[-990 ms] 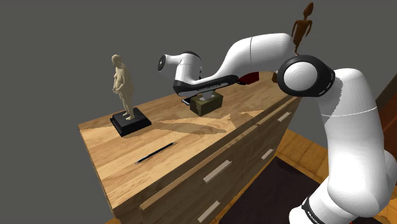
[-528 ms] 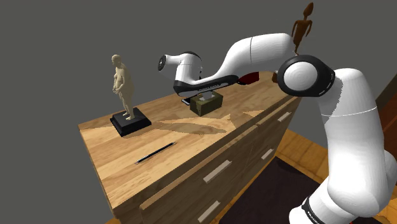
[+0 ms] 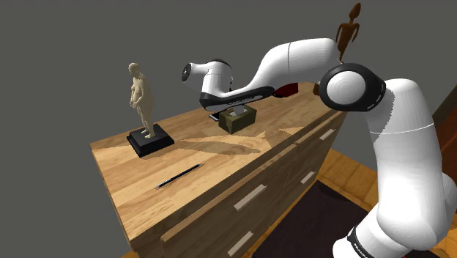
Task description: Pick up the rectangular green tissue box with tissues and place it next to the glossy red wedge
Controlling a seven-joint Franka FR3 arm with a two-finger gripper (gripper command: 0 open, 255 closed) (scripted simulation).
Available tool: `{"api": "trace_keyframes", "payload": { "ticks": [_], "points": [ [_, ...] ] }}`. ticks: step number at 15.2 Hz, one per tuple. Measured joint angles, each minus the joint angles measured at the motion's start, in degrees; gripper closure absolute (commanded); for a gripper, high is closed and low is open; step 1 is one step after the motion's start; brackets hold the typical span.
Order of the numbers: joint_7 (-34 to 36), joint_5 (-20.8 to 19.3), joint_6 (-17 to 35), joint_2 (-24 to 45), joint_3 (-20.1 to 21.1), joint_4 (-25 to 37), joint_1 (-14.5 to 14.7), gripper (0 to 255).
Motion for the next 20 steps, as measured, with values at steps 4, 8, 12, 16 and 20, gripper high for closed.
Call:
{"api": "trace_keyframes", "payload": {
  "ticks": [4,8,12,16,20],
  "points": [
    [-1.53,0.06,-1.04,-0.39,0.03,1.48,0.23,255],
    [-3.44,0.12,-2.31,-1.15,0.12,3.11,0.47,255],
    [-5.17,0.25,-3.53,-2.17,0.24,4.27,0.63,255],
    [-7.24,0.05,-5.06,-2.35,0.21,6.75,1.23,255],
    [-9.55,-0.32,-6.74,-2.34,0.12,9.68,1.98,255]
  ]
}}
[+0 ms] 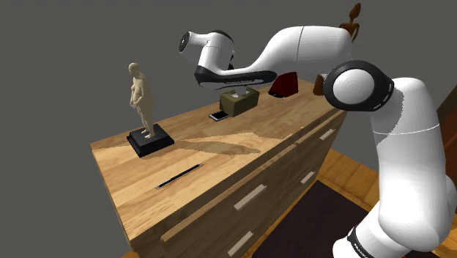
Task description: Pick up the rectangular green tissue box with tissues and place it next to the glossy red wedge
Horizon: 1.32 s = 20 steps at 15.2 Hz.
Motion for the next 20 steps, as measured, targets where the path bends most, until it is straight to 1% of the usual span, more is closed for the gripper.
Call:
{"api": "trace_keyframes", "payload": {
  "ticks": [3,11,16,20],
  "points": [
    [-1.48,-0.16,-1.03,-0.39,-0.02,1.45,0.34,255],
    [-6.79,-1.76,-4.54,0.85,-0.63,9.16,2.47,255],
    [-10.61,-3.28,-6.92,2.47,-1.30,15.30,4.38,255],
    [-14.38,-5.06,-9.02,4.85,-2.22,22.03,6.59,255]
  ]
}}
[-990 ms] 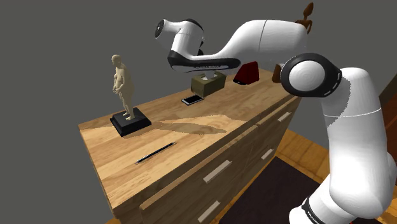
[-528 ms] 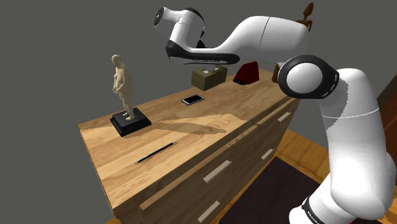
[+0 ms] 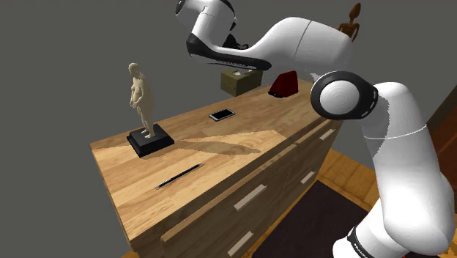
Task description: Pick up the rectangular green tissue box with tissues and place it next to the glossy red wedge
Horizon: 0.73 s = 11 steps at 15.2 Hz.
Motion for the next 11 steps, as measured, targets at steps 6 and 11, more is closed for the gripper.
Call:
{"api": "trace_keyframes", "payload": {
  "ticks": [6,11],
  "points": [
    [-4.18,-1.21,-0.51,0.62,-0.75,4.36,0.00,255],
    [-0.15,4.08,7.35,-11.43,1.32,-15.43,-11.24,255]
  ]
}}
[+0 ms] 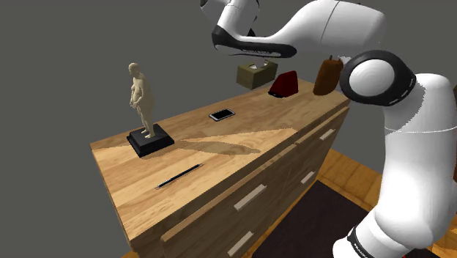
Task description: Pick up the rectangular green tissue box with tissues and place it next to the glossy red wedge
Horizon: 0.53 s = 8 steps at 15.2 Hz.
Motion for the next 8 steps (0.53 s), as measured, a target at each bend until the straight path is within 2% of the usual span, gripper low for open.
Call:
{"api": "trace_keyframes", "payload": {
  "ticks": [8],
  "points": [
    [-2.05,4.19,12.25,-9.43,-1.64,-14.00,-12.13,255]
  ]
}}
